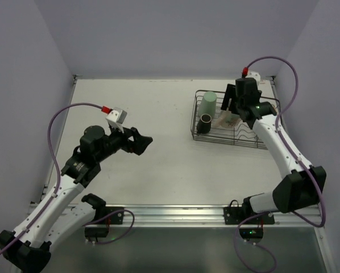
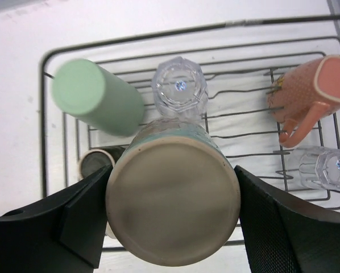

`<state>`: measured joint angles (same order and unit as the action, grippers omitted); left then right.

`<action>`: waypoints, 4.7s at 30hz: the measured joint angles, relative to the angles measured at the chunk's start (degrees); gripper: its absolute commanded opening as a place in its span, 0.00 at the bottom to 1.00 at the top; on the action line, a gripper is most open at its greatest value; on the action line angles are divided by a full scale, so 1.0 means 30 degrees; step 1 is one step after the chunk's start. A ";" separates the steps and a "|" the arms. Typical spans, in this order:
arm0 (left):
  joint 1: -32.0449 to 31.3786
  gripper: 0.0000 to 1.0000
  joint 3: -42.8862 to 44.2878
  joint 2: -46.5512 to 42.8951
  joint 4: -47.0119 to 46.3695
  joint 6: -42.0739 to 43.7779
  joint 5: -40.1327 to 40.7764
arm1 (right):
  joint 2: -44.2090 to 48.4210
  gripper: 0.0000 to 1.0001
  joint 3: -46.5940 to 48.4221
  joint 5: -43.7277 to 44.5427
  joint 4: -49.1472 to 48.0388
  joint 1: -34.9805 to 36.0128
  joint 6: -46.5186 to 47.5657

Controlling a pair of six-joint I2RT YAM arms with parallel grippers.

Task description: Unload the cups from the dish rack

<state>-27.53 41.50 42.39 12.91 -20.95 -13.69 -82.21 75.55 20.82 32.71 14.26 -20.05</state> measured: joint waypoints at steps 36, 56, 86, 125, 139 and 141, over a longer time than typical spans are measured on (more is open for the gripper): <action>-0.1953 0.67 0.0168 0.9362 -1.6181 -1.3274 -0.4816 | 0.9362 0.33 -1.1060 -1.6691 -1.6305 -0.0117 -1.1613; -0.2142 0.00 0.0109 0.9471 -1.9416 -1.4083 -0.3738 | 0.7657 0.75 -1.3085 -1.9103 -2.3270 -0.0277 -1.5846; -0.2601 0.00 0.1668 0.7956 -1.1606 -0.8670 -0.1574 | 0.7504 0.99 -1.2560 -1.8994 -2.0822 -0.0095 -1.3690; 0.6324 0.00 1.4353 2.1274 0.3198 0.1501 1.2116 | 1.1788 0.99 -1.3508 -1.5773 -1.4185 0.0787 -0.7031; 0.7191 0.78 1.5351 2.1602 0.3053 0.1413 1.2087 | 1.1446 0.99 -1.3500 -1.5548 -1.3690 0.1035 -0.6681; 0.7191 0.82 1.5475 2.1427 0.2987 0.1326 1.2109 | 1.1285 0.99 -1.3449 -1.5132 -1.3165 0.1035 -0.6382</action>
<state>-5.96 87.92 106.67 21.87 -16.97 22.63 -48.36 35.20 -24.58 -6.79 17.37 -39.20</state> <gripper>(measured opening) 0.787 0.990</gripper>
